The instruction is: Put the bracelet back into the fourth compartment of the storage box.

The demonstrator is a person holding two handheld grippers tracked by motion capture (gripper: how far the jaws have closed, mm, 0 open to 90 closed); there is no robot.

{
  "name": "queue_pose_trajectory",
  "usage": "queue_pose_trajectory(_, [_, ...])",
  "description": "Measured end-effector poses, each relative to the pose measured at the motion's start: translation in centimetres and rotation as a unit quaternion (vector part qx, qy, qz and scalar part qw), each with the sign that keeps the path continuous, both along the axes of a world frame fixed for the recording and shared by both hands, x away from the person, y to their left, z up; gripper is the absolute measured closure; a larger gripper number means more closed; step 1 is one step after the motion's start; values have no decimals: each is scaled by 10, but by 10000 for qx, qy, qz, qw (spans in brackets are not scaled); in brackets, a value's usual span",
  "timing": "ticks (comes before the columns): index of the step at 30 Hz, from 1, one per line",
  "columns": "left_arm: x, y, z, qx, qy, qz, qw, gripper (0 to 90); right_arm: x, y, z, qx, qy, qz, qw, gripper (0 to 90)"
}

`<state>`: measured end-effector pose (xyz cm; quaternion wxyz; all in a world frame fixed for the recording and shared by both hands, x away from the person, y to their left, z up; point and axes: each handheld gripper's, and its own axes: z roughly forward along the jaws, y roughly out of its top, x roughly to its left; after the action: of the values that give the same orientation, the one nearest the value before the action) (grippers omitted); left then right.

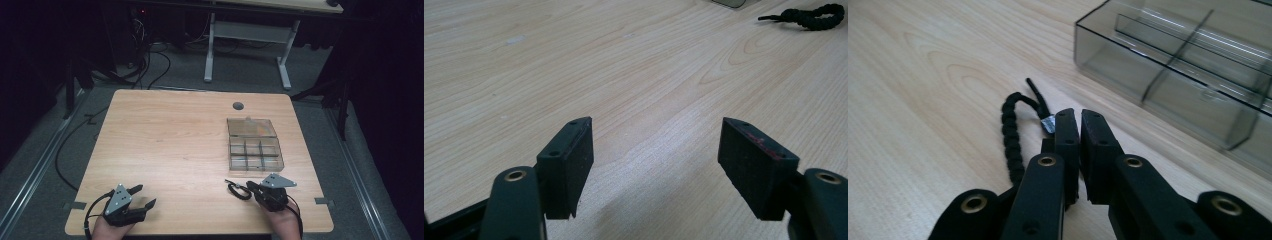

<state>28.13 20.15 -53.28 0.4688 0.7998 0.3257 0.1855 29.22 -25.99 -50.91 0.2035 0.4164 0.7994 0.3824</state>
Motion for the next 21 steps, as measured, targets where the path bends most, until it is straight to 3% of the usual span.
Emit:
queue_pose_trajectory(9, [0,0,0,-13,-16,-35,10000,312,6,-4,-3,-40,78,-392,9992,897])
queue_pose_trajectory(21, [-2,2,0,-84,-59,-69,9999,313,11,-3,-6,-154,291,-495,9982,870])
